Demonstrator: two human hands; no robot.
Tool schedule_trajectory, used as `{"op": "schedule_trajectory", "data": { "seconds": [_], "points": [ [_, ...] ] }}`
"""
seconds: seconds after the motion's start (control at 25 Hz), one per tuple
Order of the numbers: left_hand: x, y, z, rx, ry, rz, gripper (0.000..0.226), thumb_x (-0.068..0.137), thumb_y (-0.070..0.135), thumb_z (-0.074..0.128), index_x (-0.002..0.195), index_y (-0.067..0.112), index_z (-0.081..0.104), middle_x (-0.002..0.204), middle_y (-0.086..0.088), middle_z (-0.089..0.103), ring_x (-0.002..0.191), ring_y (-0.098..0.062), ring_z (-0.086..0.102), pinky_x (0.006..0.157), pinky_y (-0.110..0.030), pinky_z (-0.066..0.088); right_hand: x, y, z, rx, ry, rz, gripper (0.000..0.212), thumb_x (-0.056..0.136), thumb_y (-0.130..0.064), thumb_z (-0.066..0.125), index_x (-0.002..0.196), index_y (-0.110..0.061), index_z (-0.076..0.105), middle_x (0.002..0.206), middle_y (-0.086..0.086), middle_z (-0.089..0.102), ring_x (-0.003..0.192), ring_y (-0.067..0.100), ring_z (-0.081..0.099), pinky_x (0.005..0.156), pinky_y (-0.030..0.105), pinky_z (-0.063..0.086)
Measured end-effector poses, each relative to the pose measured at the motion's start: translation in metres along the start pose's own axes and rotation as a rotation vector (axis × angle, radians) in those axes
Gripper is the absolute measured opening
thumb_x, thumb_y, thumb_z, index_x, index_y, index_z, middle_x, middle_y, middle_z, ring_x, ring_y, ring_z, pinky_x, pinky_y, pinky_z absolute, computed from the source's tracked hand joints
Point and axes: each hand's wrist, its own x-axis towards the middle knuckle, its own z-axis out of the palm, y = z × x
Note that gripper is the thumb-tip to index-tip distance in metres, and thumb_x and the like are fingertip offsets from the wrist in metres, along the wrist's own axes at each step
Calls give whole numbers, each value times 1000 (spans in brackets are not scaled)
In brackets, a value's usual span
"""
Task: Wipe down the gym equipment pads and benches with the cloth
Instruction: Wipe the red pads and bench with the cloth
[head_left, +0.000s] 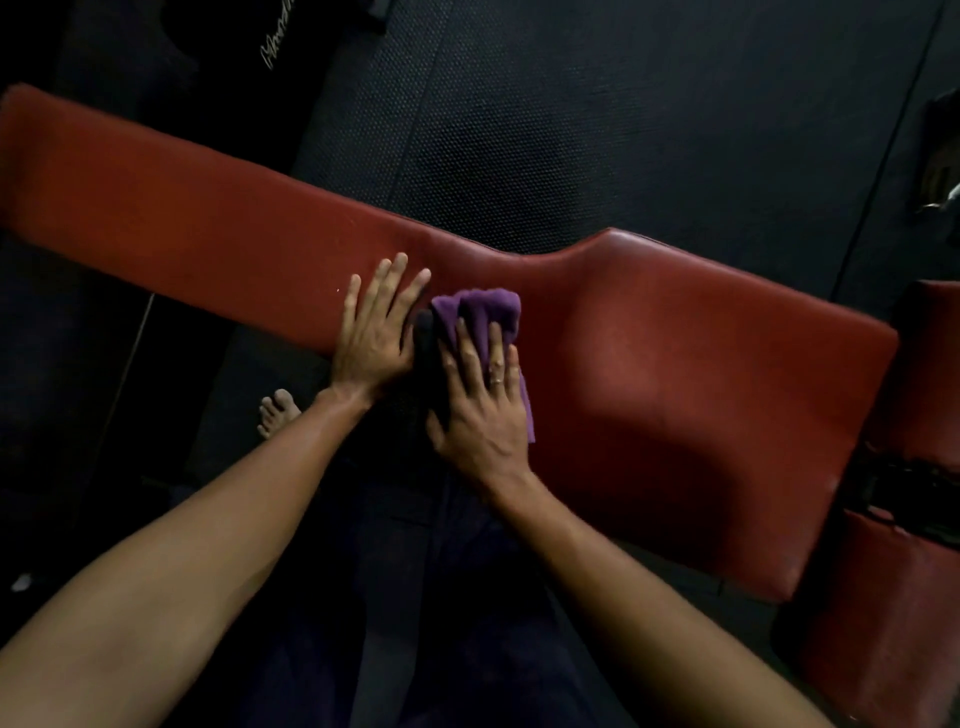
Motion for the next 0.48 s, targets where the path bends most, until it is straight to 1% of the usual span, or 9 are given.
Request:
{"op": "schedule_trajectory", "data": {
  "seconds": [0.04, 0.08, 0.12, 0.2, 0.24, 0.28, 0.32, 0.4, 0.48],
  "points": [
    [-2, -4, -2, 2, -5, 0, 55, 104, 35, 38, 158, 24, 34, 167, -6, 22, 155, -21, 17, 125, -48, 6, -14, 11, -4, -18, 10, -54, 81, 87, -42, 61, 158, -12, 36, 168, 14, 21, 156, 40, 12, 125, 56, 18],
    [-5, -6, -5, -4, -7, -9, 55, 104, 36, 39, 158, 25, 33, 168, -5, 20, 155, -20, 15, 126, -48, 5, -24, 25, -11, -33, 15, -70, 81, 86, -43, 63, 157, -13, 38, 167, 12, 24, 155, 39, 15, 124, 55, 21],
    [-7, -8, -6, -17, -9, -25, 55, 105, 37, 39, 158, 26, 33, 168, -4, 18, 156, -20, 13, 126, -47, 4, -27, 39, -18, -40, 25, -34, 80, 87, -45, 62, 157, -14, 38, 167, 12, 25, 155, 38, 16, 124, 54, 21],
    [-14, -15, -9, -49, 1, -75, 54, 106, 37, 39, 158, 26, 33, 169, -3, 17, 156, -19, 11, 127, -46, 2, -9, 57, -29, -23, 45, 136, 80, 89, -47, 59, 158, -13, 36, 168, 13, 23, 156, 40, 13, 125, 54, 18],
    [-17, -19, -11, -62, 16, -104, 53, 106, 36, 39, 158, 25, 33, 169, -3, 17, 156, -19, 10, 127, -44, 1, 10, 57, -31, -2, 54, 226, 82, 89, -47, 59, 159, -12, 34, 168, 14, 21, 156, 41, 10, 126, 53, 14],
    [-20, -24, -12, -74, 41, -137, 52, 106, 35, 39, 157, 24, 34, 168, -4, 18, 156, -20, 11, 127, -43, 1, 29, 50, -29, 9, 59, 284, 83, 89, -47, 58, 159, -11, 32, 168, 15, 20, 155, 43, 8, 127, 53, 8],
    [-22, -29, -14, -80, 69, -171, 52, 106, 33, 40, 157, 23, 35, 168, -5, 20, 156, -20, 12, 127, -41, 1, 44, 35, -25, 4, 48, 301, 85, 88, -47, 58, 159, -10, 31, 168, 15, 18, 155, 44, 6, 127, 53, 3],
    [-27, -37, -17, -66, 90, -220, 51, 106, 32, 40, 157, 22, 35, 168, -5, 21, 156, -21, 14, 126, -40, 1, 57, 0, -11, 16, 13, 236, 87, 85, -46, 58, 159, -9, 31, 169, 16, 16, 155, 45, 4, 127, 52, 0],
    [-27, -42, -19, -51, 72, -216, 52, 106, 32, 40, 157, 23, 35, 168, -5, 21, 156, -21, 14, 126, -42, 2, 41, -22, 2, 21, -40, 83, 86, 87, -45, 57, 160, -11, 28, 169, 17, 15, 155, 44, 3, 127, 53, 3]
  ]
}}
